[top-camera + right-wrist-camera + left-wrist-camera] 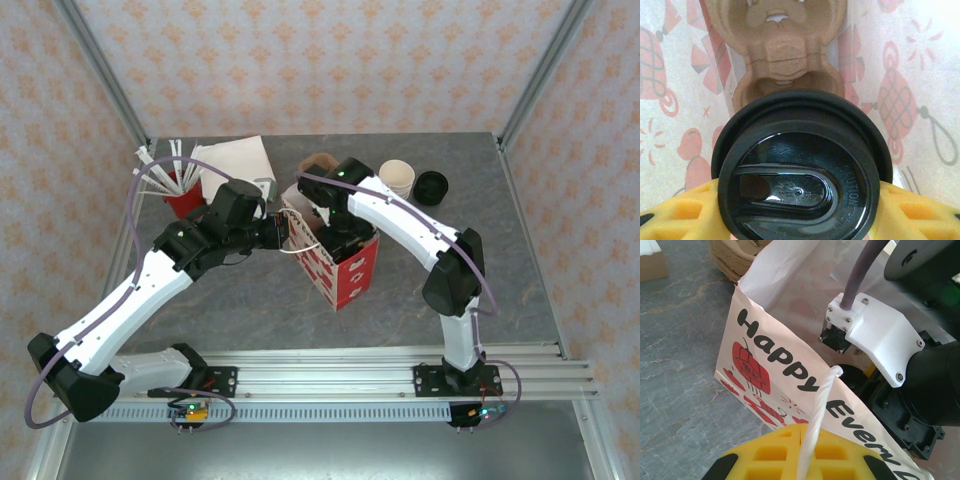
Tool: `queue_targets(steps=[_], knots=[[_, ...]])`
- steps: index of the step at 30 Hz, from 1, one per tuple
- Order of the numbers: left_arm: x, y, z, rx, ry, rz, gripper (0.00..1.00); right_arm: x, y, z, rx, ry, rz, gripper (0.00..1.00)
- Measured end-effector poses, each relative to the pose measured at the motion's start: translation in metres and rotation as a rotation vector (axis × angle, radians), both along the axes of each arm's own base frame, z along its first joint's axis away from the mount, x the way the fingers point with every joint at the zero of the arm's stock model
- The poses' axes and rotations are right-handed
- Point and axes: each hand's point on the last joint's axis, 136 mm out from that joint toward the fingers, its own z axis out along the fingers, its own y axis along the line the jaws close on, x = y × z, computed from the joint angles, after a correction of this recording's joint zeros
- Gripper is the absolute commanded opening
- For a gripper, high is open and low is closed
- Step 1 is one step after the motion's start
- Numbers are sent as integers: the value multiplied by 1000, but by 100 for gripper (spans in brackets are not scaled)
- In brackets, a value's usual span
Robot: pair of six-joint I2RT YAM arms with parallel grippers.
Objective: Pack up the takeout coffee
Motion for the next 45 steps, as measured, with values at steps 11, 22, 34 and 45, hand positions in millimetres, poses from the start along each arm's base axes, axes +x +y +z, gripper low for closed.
queue_targets(steps=[11, 22, 34, 45], knots=[[0, 0, 0, 0, 0, 0, 7, 4, 5, 9, 28, -22, 0, 60], [0, 0, 0, 0, 0, 0, 7, 2, 1, -6, -1, -3, 0, 60], [0, 0, 0, 0, 0, 0, 7, 2, 0, -14, -8, 1, 7, 60], [0, 0, 0, 0, 0, 0, 7, 1, -2, -18, -14, -3, 22, 60]])
